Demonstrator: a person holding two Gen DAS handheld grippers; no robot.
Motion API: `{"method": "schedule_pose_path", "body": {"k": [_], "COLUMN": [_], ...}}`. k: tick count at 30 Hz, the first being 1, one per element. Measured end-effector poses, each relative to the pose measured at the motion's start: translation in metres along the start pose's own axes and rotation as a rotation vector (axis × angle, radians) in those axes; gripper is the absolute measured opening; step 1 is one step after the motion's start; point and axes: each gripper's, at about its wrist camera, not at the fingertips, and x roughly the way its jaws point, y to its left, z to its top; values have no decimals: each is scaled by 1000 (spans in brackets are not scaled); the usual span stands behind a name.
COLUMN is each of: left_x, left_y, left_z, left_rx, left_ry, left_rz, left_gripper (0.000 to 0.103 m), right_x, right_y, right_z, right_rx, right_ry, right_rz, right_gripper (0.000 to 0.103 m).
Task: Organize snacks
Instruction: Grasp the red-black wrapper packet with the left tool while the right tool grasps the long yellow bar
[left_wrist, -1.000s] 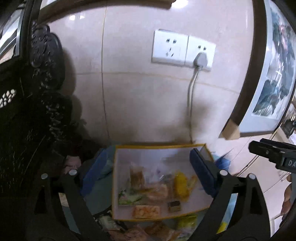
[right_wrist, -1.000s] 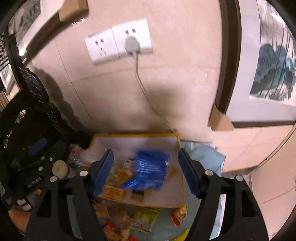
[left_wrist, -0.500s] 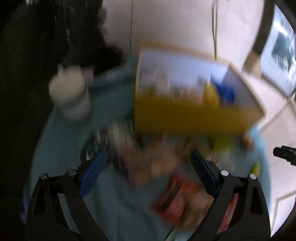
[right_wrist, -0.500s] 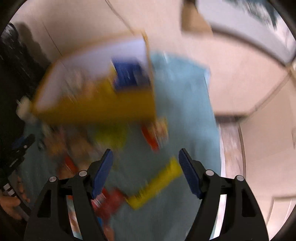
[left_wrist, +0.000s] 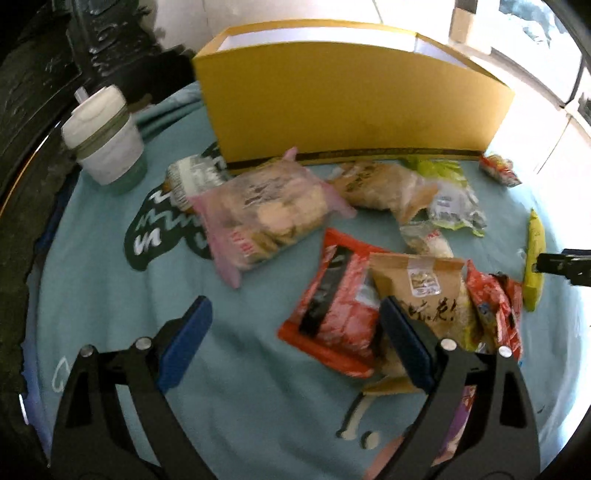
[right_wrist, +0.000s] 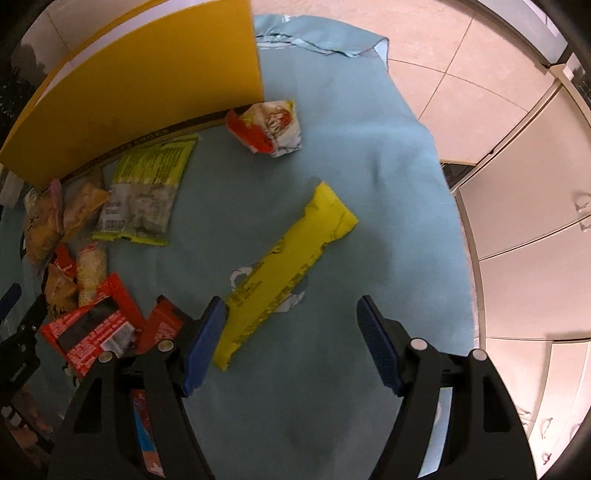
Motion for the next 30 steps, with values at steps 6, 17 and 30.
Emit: {"method": "schedule_pose_path", "body": {"k": [6, 17, 30], "left_x": [-16, -16, 15], "left_y": [-15, -14, 19], "left_z": [5, 5, 3], "left_rx": [23, 51, 32], "left_ry": [-82, -98, -68], "left_rz": [-67, -42, 80], "left_gripper": [93, 93, 97], "right_x": [-5, 14, 7], "right_y": [0, 15, 35], "right_z": [-1, -14, -22], "right_rx": [3, -9, -101], "right_ry": [-25, 50, 53], "right_rz": [-14, -24, 5], "right_gripper": [74, 75, 78]}}
